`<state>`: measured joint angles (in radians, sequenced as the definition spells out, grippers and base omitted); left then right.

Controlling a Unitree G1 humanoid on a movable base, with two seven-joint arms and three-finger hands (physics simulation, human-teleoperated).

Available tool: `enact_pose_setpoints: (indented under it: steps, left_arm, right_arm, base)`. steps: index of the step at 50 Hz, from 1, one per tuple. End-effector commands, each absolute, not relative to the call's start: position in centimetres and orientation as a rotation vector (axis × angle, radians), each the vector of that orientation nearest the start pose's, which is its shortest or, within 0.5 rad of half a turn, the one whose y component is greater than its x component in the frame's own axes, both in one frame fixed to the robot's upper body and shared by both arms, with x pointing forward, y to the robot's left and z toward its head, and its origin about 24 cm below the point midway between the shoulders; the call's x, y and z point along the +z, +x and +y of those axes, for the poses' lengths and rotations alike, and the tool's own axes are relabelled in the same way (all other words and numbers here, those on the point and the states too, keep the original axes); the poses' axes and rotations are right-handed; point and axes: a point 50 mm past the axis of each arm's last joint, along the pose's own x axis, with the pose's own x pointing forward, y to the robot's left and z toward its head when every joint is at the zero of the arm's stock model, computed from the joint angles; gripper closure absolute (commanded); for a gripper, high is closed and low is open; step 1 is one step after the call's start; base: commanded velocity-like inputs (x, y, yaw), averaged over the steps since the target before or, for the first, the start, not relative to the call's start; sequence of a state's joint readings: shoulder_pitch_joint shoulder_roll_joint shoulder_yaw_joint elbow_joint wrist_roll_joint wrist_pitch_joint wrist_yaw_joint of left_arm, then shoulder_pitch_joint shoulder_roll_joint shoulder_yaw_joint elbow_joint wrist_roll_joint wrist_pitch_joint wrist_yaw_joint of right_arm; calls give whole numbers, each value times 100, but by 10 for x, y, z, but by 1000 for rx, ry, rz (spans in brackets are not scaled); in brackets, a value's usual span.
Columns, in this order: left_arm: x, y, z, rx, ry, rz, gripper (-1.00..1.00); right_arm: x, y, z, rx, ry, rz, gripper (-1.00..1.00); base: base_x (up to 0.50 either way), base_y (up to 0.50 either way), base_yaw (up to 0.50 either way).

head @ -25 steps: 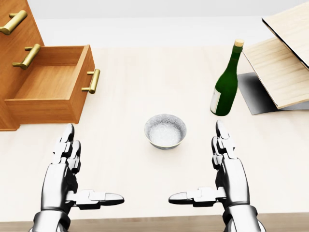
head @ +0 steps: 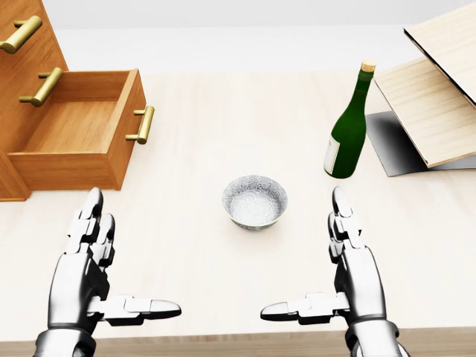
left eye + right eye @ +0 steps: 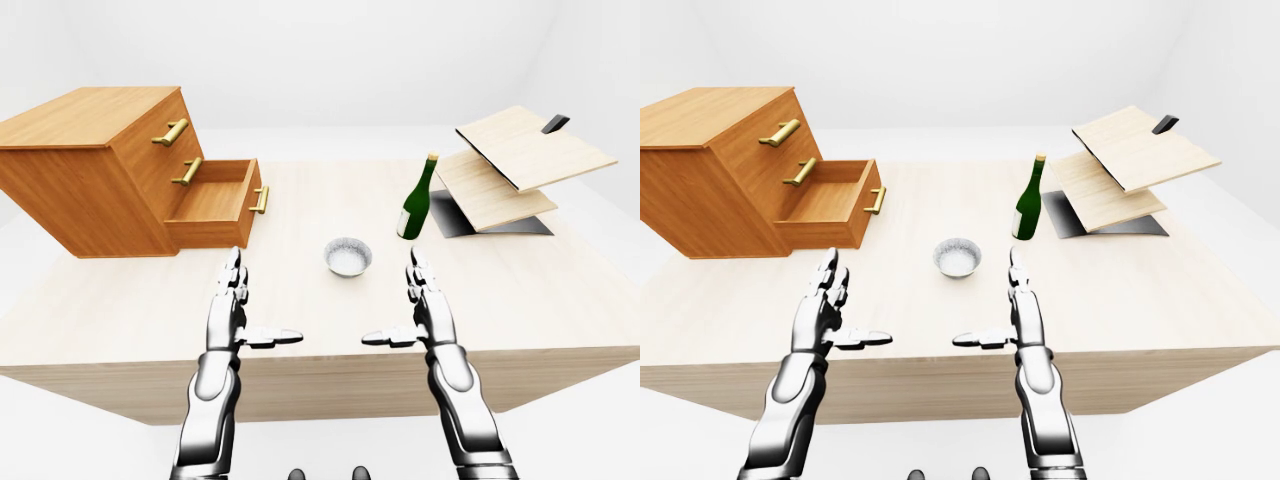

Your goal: Put the bowl on top of the cabinet.

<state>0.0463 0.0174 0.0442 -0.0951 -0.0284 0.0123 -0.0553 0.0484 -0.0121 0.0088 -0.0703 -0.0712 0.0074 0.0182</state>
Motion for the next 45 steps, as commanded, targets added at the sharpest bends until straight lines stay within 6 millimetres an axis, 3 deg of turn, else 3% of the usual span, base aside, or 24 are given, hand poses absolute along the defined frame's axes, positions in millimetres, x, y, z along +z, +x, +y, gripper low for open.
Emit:
enact_pose_setpoints:
  steps: [1,14,20,24,32,45]
  left_arm:
    - [42,256,162,4,6,5,-100]
    - [42,251,160,-15,20,-2,-100]
    - [58,238,163,-28,6,-38,-100]
    - [72,229,166,-30,-11,-82,-100]
    - [101,214,174,-29,-38,-211,-100]
    - [126,204,186,-7,-69,-325,-100]
  right_arm:
    - [32,257,-161,-33,-54,25,-100]
    - [34,253,-160,-24,-65,37,-100]
    - [56,238,-159,-34,-101,-11,-100]
    - [85,220,-155,-38,-137,-134,-100]
    - [113,199,-150,-34,-175,-247,-100]
    - [117,189,-155,-48,-216,-253,-100]
  base:
    - [0,0,0]
    - [0,0,0]
    - [0,0,0]
    - [0,0,0]
    - [0,0,0]
    - [0,0,0]
